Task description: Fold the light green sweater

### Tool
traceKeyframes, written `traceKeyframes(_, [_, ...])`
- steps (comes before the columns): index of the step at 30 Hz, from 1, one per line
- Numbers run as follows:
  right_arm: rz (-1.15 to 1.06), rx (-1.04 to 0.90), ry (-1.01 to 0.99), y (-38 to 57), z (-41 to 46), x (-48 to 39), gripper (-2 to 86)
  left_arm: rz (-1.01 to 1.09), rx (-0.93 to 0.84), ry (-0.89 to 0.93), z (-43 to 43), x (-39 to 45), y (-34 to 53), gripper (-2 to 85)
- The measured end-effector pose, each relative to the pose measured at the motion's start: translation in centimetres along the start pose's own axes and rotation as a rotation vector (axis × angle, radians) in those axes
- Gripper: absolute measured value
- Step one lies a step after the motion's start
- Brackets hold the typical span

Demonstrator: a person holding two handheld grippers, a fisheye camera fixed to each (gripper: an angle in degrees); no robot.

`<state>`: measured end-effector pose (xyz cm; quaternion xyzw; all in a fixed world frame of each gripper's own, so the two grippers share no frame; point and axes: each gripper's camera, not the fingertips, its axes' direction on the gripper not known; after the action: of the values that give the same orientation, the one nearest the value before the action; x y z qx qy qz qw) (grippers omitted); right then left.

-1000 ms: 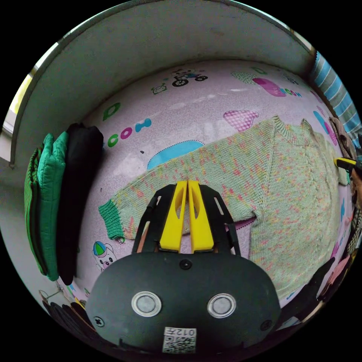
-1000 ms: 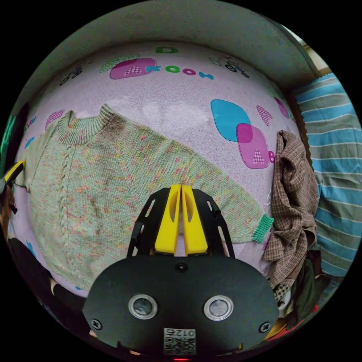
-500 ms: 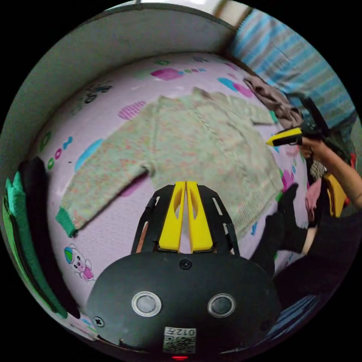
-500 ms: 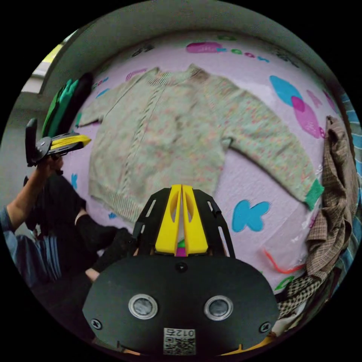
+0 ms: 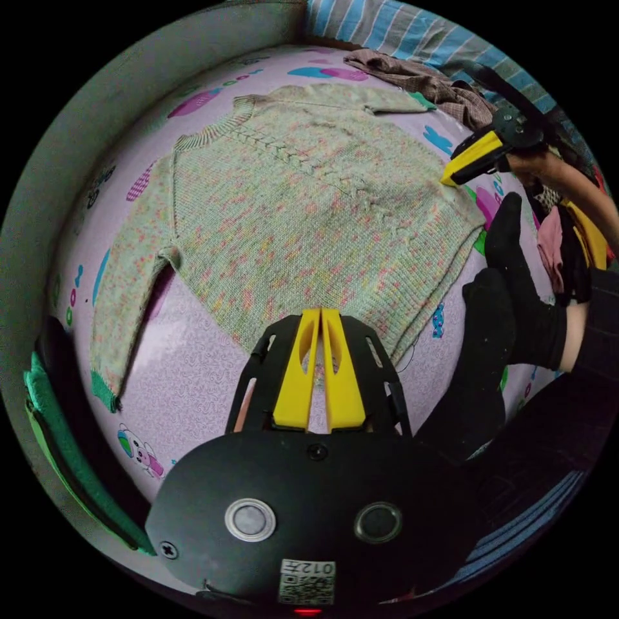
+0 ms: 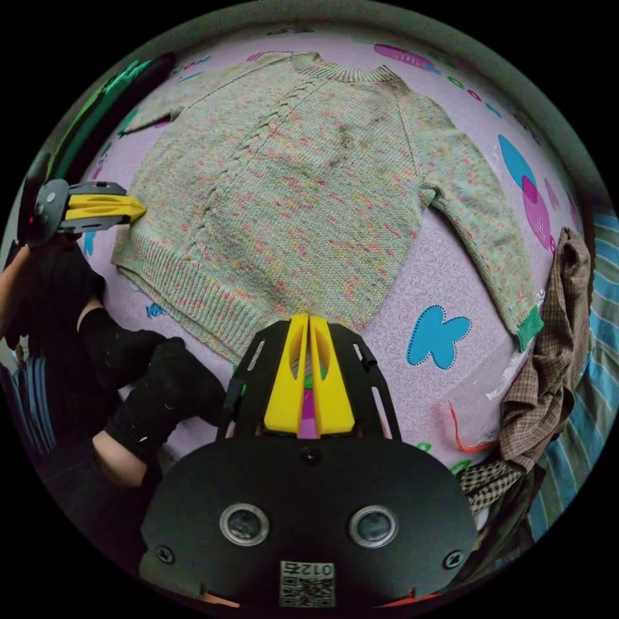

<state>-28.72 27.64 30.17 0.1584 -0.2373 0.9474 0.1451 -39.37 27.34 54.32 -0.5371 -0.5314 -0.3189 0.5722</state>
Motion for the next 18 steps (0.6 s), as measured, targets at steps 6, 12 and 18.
traceKeyframes(6, [-0.044, -0.028, 0.05, -0.4, -1.0, -1.6, -0.9, -0.122, 0.042, 0.117, -0.3, -2.5, 2.0, -0.1])
traceKeyframes(12, [-0.095, 0.121, 0.009, -2.6, -5.8, -4.5, -1.0, -0.426, 0.107, 0.025, -3.6, -10.3, 7.4, 0.4])
traceKeyframes(18, [-0.346, 0.311, 0.031, -8.0, -10.0, -12.4, -0.7, -0.846, 0.142, -0.058, -6.1, -21.8, 15.1, 2.4])
